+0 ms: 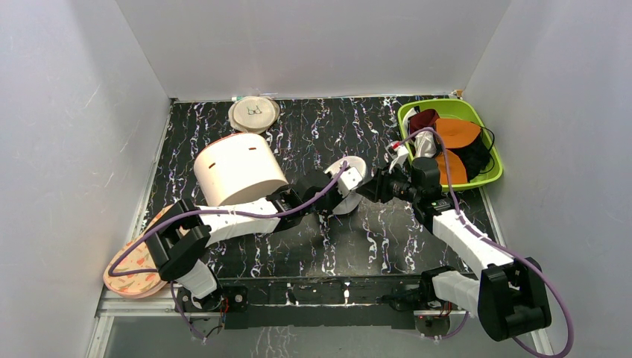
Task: Unzip the laundry bag and remove the bra
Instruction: Unzip the laundry bag at the center of the board.
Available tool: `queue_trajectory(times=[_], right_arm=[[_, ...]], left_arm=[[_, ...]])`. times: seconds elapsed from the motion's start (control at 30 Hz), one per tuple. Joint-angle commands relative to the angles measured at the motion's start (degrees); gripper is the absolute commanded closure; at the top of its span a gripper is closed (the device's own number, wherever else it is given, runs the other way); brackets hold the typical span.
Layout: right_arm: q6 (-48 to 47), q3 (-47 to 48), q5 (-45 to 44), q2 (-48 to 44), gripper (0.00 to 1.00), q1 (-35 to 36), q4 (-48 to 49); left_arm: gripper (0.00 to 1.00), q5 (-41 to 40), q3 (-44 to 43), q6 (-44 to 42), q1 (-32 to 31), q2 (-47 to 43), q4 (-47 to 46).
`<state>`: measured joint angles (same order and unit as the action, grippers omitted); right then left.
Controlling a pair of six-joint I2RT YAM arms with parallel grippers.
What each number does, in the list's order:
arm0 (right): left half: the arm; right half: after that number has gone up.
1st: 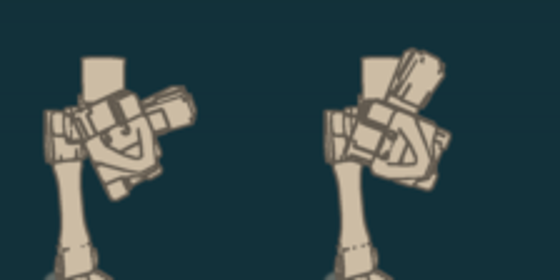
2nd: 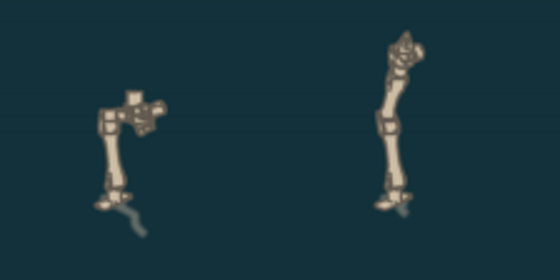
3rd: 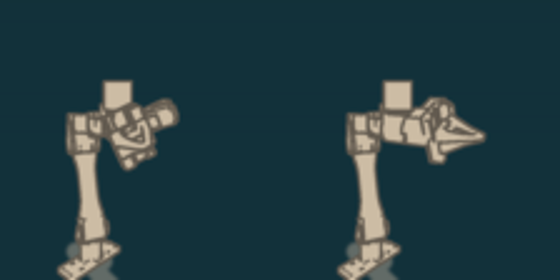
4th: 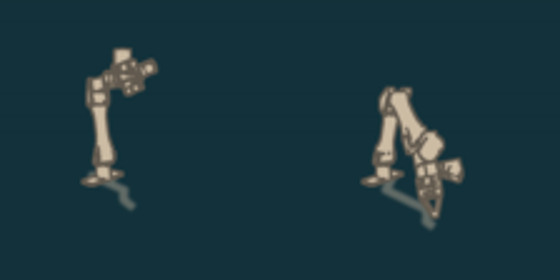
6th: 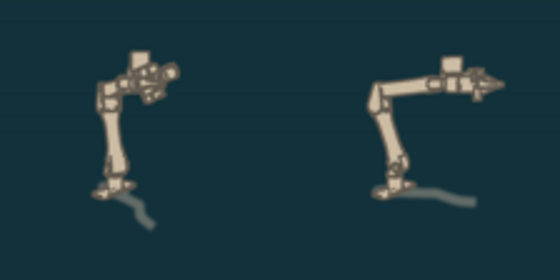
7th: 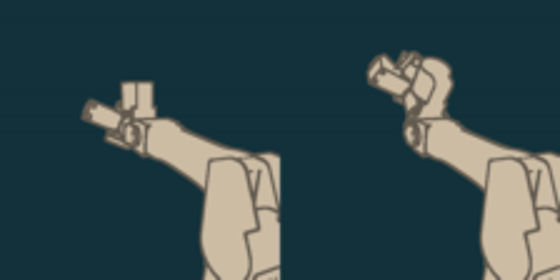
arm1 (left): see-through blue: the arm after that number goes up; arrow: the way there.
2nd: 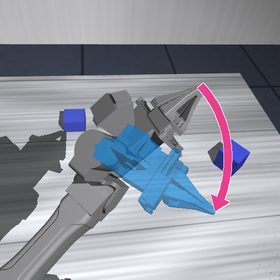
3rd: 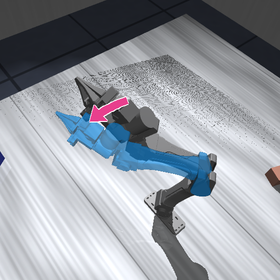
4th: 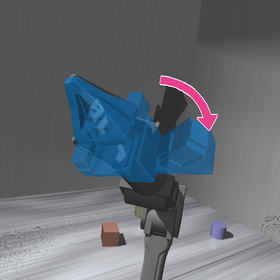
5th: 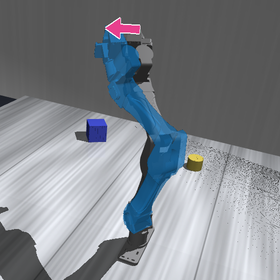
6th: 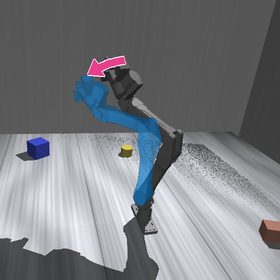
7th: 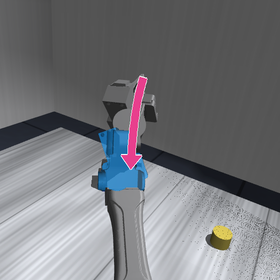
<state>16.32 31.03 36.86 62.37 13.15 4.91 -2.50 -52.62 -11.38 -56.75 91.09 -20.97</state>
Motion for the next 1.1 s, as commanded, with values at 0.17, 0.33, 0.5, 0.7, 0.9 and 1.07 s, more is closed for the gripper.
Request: queue_trajectory(times=[0.17, 0.33, 0.5, 0.7, 0.9, 1.07], right_arm=[[-0.87, -0.22, -0.21, 0.63, 0.77, 0.21, 5.43], [-0.90, -0.38, -0.38, 1.08, 0.76, 0.21, 5.99], [-0.80, -0.63, 0.56, 1.42, 0.78, 0.21, 7.39], [-1.22, -1.23, -1.07, 1.39, 0.98, 0.21, 7.55], [-1.31, -0.23, -11.99, -0.98, 1.00, 0.13, 2.17], [-1.46, -1.39, -5.80, -2.08, 0.99, 0.18, 4.06]], left_arm=[[1.00, 0.71, -1.52, 0.97, -0.03, -3.68, 0.76], [1.00, 1.07, -1.61, 1.15, -0.08, -3.69, 0.84], [1.00, 1.18, -1.61, 1.11, -0.03, -3.61, 0.95], [1.00, 1.32, -1.75, 0.97, -0.03, -3.89, 1.19], [1.00, 0.86, -1.71, -0.53, -0.08, -4.47, 1.71], [1.00, 0.60, -1.62, -0.82, -0.03, -4.87, 1.81]])
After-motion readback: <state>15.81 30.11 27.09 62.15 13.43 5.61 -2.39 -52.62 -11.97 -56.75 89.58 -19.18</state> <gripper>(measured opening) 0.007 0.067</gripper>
